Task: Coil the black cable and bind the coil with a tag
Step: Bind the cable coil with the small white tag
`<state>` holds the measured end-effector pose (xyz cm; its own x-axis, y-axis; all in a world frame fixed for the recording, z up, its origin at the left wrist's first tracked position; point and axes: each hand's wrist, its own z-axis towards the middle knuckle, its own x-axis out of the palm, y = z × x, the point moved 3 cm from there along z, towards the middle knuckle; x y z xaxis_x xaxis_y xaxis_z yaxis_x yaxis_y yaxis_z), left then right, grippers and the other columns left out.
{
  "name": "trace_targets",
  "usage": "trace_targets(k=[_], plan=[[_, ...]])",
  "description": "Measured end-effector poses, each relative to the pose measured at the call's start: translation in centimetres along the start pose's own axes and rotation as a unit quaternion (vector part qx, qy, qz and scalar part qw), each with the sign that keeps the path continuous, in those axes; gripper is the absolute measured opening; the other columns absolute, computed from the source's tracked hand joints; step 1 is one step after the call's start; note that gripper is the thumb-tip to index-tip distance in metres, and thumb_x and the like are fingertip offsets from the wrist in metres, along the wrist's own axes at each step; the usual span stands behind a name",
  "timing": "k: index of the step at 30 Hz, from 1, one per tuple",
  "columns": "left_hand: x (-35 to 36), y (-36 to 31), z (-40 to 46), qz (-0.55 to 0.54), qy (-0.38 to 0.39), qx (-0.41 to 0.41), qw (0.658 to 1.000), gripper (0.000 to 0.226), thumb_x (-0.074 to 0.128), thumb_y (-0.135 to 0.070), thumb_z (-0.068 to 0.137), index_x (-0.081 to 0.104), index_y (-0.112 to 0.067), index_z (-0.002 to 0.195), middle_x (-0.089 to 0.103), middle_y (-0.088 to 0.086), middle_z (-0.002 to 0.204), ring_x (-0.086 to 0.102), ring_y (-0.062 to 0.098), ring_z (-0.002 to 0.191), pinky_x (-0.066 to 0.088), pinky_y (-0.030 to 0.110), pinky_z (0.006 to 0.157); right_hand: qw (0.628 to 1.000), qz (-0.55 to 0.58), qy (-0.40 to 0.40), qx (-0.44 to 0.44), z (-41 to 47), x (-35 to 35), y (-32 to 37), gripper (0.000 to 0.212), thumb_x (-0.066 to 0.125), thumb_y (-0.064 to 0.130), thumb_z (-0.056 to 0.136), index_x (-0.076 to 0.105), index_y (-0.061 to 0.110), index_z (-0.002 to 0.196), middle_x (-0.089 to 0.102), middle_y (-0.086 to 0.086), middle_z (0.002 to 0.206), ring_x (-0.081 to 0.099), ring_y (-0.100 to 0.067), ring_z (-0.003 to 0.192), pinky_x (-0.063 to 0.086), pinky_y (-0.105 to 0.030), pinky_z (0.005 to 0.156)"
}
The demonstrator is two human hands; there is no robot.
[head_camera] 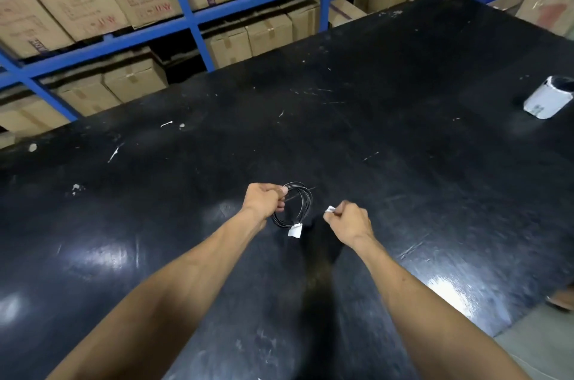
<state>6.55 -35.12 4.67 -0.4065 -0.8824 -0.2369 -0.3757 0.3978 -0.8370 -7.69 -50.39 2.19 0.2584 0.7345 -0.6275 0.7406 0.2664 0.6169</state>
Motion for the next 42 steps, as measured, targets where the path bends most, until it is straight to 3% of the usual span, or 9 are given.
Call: trace_targets(k=[3, 5, 8, 16, 22, 27, 34, 40, 42], plan=[[-0.9, -0.5, 0.0, -0.031, -0.018, -0.008, 0.999, 0.005, 0.066, -0.003, 0.091, 0.066, -0.001, 0.095, 0.059, 0.008, 0.070, 0.054, 0.014, 0.055, 0.055, 0.024, 0.055, 0.992, 0.103, 0.007, -0.068, -0.2, -1.6, 1.9, 0.006, 0.068, 0.020, 0.087, 0.069, 0.014, 0.084, 0.075, -0.006, 0.075, 0.071, -0.018, 0.063, 0.065, -0.041, 0.073], [-1.4, -0.8, -0.2, -0.049, -0.029, -0.012, 0.998, 0.018, 0.067, -0.003, 0.090, 0.060, -0.003, 0.107, 0.060, 0.010, 0.071, 0.054, 0.015, 0.055, 0.055, 0.027, 0.057, 0.985, 0.112, -0.006, -0.129, -0.8, -2.9, 3.6, 0.006, 0.069, 0.018, 0.090, 0.075, 0.018, 0.089, 0.076, -0.002, 0.081, 0.073, -0.014, 0.062, 0.063, -0.026, 0.067], [-2.3, -1.6, -0.9, -0.076, -0.044, -0.016, 0.996, 0.011, 0.068, -0.001, 0.089, 0.062, -0.001, 0.097, 0.060, 0.011, 0.070, 0.054, 0.016, 0.054, 0.055, 0.026, 0.053, 0.970, 0.072, 0.020, -0.230, -1.8, -4.1, 6.3, 0.008, 0.075, 0.023, 0.090, 0.080, 0.025, 0.096, 0.074, 0.012, 0.082, 0.071, 0.001, 0.069, 0.045, -0.005, 0.061], [-3.0, -4.0, -3.5, -0.139, -0.011, -0.012, 0.990, 0.008, 0.069, 0.000, 0.087, 0.068, 0.005, 0.094, 0.062, 0.011, 0.068, 0.056, 0.016, 0.054, 0.057, 0.028, 0.057, 0.879, -0.227, 0.015, -0.418, -4.2, -3.5, 10.3, 0.017, 0.064, 0.025, 0.098, 0.077, 0.028, 0.108, 0.067, 0.006, 0.105, 0.065, -0.021, 0.095, 0.054, -0.038, 0.083], [-2.4, -5.0, -6.0, -0.183, 0.046, -0.030, 0.982, 0.010, 0.067, 0.004, 0.087, 0.067, 0.010, 0.095, 0.062, 0.014, 0.068, 0.057, 0.016, 0.048, 0.058, 0.028, 0.051, 0.781, -0.287, -0.169, -0.529, -6.1, -3.6, 11.4, 0.020, 0.088, 0.003, 0.071, 0.074, 0.009, 0.083, 0.064, -0.004, 0.076, 0.063, -0.026, 0.066, 0.043, -0.031, 0.039], [-2.2, -5.4, -7.3, -0.214, 0.091, -0.057, 0.971, 0.004, 0.066, 0.002, 0.088, 0.068, 0.005, 0.088, 0.062, 0.012, 0.069, 0.059, 0.018, 0.051, 0.059, 0.031, 0.054, 0.750, -0.264, -0.234, -0.560, -7.4, -4.7, 11.1, 0.018, 0.082, 0.000, 0.078, 0.069, 0.006, 0.089, 0.060, -0.008, 0.080, 0.060, -0.026, 0.064, 0.028, -0.030, 0.042], [-2.2, -6.1, -8.1, -0.227, 0.130, -0.055, 0.964, 0.023, 0.065, 0.004, 0.088, 0.067, 0.008, 0.110, 0.065, 0.013, 0.073, 0.061, 0.021, 0.058, 0.059, 0.032, 0.060, 0.735, -0.282, -0.228, -0.573, -8.2, -5.6, 11.3, 0.029, 0.085, -0.006, 0.068, 0.066, 0.007, 0.085, 0.057, -0.007, 0.077, 0.056, -0.025, 0.059, 0.038, -0.034, 0.043], [-2.3, -6.6, -8.8, -0.225, 0.168, -0.043, 0.959, 0.007, 0.062, 0.004, 0.090, 0.069, 0.004, 0.090, 0.064, 0.012, 0.073, 0.059, 0.020, 0.061, 0.058, 0.030, 0.060, 0.752, -0.265, -0.237, -0.555, -8.8, -5.9, 11.6, 0.037, 0.085, 0.002, 0.076, 0.071, 0.003, 0.111, 0.060, -0.008, 0.082, 0.064, -0.025, 0.062, 0.049, -0.035, 0.044], [-2.5, -6.8, -8.9, -0.213, 0.179, -0.047, 0.959, 0.010, 0.062, 0.004, 0.089, 0.071, 0.003, 0.095, 0.065, 0.011, 0.072, 0.060, 0.020, 0.061, 0.057, 0.031, 0.061, 0.737, -0.282, -0.234, -0.568, -8.8, -5.9, 11.5, 0.035, 0.086, 0.000, 0.073, 0.073, 0.003, 0.106, 0.059, -0.009, 0.081, 0.062, -0.025, 0.059, 0.043, -0.033, 0.043]])
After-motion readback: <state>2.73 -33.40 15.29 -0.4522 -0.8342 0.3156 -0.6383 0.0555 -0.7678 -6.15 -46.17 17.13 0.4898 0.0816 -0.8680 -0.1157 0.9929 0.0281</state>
